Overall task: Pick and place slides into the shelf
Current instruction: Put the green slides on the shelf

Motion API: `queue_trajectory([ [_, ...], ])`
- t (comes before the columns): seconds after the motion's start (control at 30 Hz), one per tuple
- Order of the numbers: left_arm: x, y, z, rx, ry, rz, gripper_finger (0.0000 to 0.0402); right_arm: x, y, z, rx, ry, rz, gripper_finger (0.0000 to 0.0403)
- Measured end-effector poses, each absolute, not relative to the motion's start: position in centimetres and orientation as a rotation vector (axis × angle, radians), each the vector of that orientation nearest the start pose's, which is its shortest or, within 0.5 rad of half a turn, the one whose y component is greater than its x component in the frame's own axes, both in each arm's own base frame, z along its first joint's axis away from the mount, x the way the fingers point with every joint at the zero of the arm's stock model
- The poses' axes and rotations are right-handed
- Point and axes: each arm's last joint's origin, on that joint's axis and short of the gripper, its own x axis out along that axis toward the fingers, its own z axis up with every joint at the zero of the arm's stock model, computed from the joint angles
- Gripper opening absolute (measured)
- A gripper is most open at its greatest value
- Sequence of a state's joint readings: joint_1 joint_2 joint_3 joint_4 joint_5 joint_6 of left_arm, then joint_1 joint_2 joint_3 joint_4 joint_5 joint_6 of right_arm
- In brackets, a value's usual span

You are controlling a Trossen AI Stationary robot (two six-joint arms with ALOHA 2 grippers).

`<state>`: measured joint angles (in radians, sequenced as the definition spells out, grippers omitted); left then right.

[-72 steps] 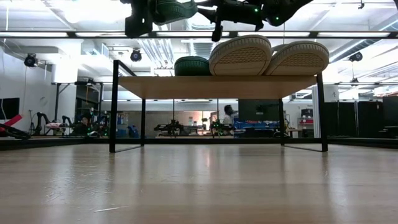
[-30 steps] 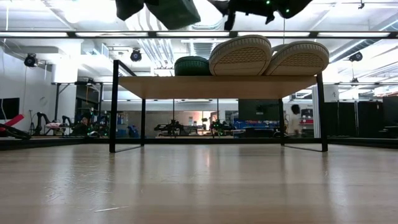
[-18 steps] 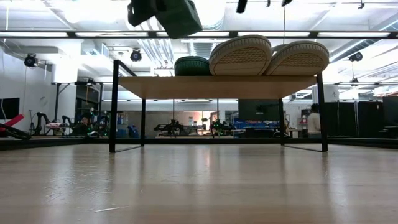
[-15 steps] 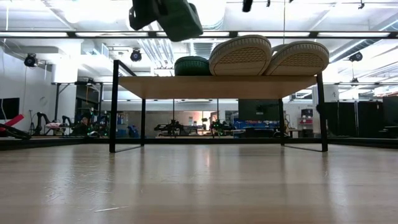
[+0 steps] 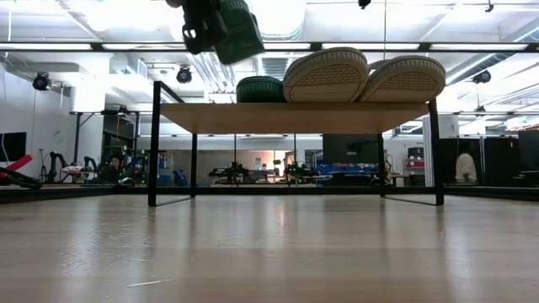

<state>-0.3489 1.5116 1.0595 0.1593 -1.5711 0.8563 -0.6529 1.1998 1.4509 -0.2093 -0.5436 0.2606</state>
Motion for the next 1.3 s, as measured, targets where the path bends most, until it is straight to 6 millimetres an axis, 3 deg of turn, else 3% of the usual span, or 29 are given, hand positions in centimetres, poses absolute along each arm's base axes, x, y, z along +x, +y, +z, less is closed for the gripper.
queue_trajectory([
  [0.33,32.4,-8.9,26.6,0.917,0.639,1.095,0.0042,20.7,-14.0,46.0,0.278,0.027,-0.136,0.0074],
  [0.7,31.9,-9.9,25.2,1.025,0.688,1.037,0.0042,22.5,-15.4,44.3,0.32,0.09,-0.145,0.0078],
  [1.03,31.2,-10.2,24.6,1.184,0.782,0.977,0.0042,23.5,-16.1,42.9,0.366,0.161,-0.153,0.0075],
  [1.3,30.0,-9.8,26.0,1.198,0.787,0.969,0.0042,23.6,-16.2,42.5,0.373,0.193,-0.155,0.0069],
])
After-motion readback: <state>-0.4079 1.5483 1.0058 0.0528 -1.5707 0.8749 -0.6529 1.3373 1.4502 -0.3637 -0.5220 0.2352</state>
